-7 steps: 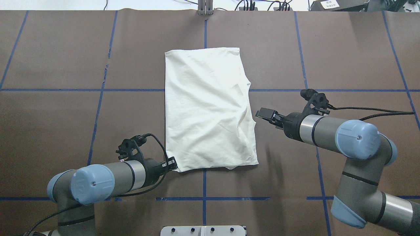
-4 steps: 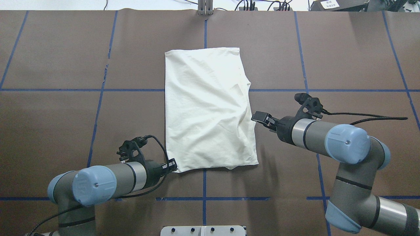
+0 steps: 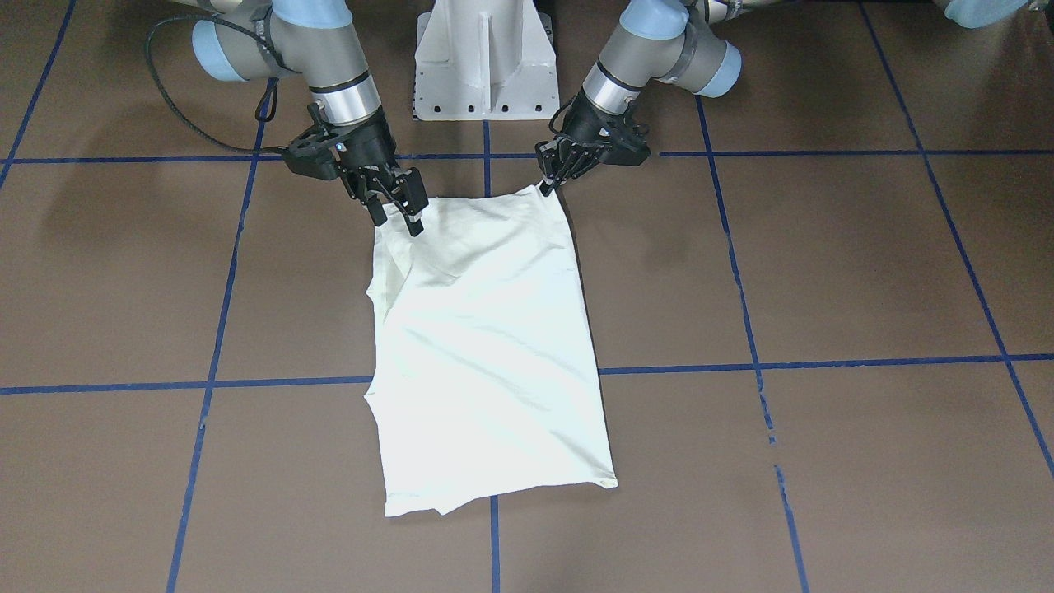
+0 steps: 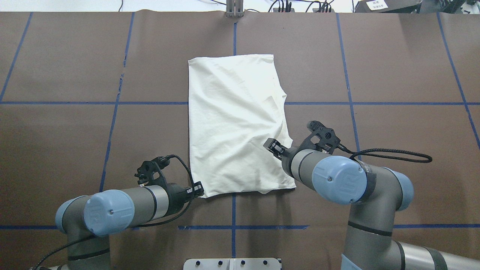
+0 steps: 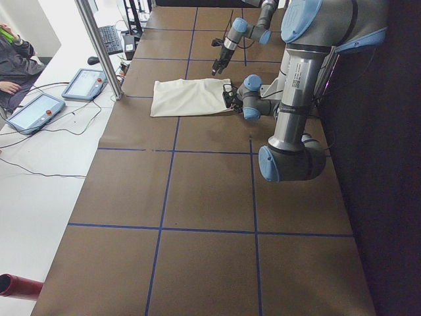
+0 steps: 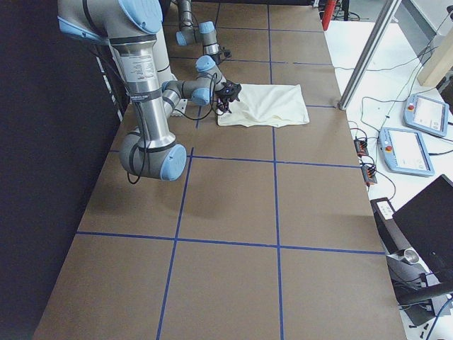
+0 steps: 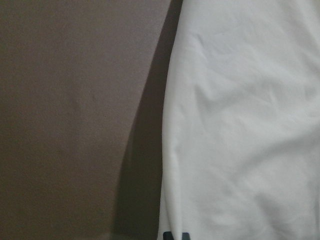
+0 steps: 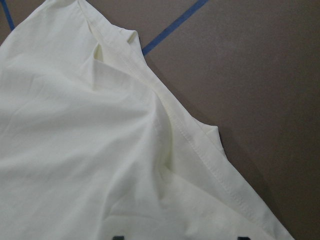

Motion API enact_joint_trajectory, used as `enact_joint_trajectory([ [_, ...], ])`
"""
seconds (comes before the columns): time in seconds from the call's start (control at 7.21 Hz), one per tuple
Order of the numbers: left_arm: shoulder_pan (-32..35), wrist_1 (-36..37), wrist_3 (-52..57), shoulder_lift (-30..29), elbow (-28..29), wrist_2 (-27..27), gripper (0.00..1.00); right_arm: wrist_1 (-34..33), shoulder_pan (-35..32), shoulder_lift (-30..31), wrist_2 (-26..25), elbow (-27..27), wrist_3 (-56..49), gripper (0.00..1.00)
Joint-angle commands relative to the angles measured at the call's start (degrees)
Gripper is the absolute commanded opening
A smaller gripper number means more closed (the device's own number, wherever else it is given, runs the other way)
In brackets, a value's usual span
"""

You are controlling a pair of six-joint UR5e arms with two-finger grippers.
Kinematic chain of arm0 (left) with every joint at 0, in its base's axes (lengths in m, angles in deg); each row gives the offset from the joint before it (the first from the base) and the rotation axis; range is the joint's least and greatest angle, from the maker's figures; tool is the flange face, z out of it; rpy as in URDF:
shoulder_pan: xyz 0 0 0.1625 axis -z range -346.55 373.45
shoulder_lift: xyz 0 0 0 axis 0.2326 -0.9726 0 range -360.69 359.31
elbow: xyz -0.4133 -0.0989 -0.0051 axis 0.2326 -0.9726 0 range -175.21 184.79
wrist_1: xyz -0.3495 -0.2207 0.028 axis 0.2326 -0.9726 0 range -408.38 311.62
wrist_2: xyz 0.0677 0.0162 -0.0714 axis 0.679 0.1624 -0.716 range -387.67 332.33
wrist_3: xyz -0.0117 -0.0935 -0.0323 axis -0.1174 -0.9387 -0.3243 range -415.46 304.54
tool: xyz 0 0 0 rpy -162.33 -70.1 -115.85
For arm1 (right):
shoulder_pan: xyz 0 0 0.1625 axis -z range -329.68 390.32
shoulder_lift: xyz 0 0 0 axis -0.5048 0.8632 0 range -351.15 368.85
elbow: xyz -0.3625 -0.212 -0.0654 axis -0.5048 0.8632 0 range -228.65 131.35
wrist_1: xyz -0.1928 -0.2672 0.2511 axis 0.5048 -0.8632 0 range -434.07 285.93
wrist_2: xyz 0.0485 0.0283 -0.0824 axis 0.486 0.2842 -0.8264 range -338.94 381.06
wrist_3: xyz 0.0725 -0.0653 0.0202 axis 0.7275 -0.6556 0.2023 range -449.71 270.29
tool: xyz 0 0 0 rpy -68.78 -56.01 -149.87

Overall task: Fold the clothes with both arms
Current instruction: 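Move the right gripper to the other near corner of the shirt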

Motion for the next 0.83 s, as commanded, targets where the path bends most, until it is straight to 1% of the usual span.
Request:
enact_joint_trajectory([
  [0.0,0.0,0.0,0.0,0.2,0.0,0.5,0.0,-6.7,5.0,-0.3,-2.4,-2.4,7.9,0.75],
  [0.14,0.0,0.0,0.0,0.3,0.0,1.5,0.0,-8.8,6.5,-0.3,-2.6,-2.2,9.3,0.75],
  [0.28,0.1,0.0,0.0,0.3,0.0,1.6,0.0,-10.6,7.5,-0.2,-2.9,-2.2,9.7,0.77],
  [0.42,0.0,0.0,0.0,0.4,-0.1,1.6,0.0,-10.7,9.5,-0.3,-4.3,-1.5,10.5,0.79],
  [0.69,0.0,0.0,0.0,0.4,-0.2,2.4,0.0,-10.5,9.7,-0.5,-5.3,0.1,10.6,0.8],
])
